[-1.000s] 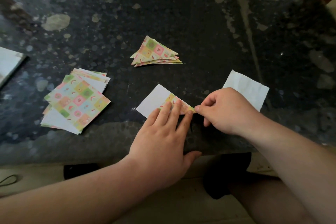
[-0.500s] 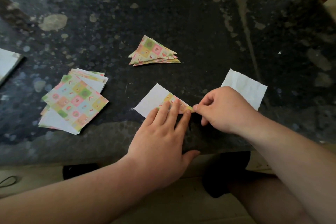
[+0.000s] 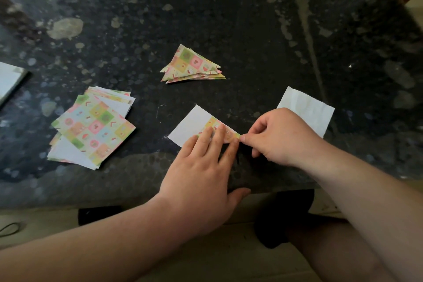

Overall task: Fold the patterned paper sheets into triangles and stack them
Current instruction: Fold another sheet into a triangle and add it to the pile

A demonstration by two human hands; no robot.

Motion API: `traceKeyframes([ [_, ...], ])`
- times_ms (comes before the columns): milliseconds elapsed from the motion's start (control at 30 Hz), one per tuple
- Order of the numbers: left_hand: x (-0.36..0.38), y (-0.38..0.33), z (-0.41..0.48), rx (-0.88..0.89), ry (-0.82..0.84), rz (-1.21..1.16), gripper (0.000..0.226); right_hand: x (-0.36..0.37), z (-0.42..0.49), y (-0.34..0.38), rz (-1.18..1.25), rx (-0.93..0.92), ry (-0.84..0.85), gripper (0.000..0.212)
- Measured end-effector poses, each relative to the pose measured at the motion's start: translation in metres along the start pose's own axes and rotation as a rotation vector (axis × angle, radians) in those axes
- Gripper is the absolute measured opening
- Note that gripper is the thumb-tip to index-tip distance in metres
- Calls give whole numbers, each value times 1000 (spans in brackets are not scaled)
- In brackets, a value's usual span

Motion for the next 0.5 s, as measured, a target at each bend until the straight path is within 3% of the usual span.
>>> traceKeyframes([
  [500, 8, 0, 2, -13, -50, 51, 89, 0, -1, 1, 22, 16, 15, 26],
])
Point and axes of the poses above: each hand's wrist, its own z-axis towards the middle knuckle, its own x-axis out of the palm, y = z × x, the point moved 7 cm from there along z, towards the middle knuckle
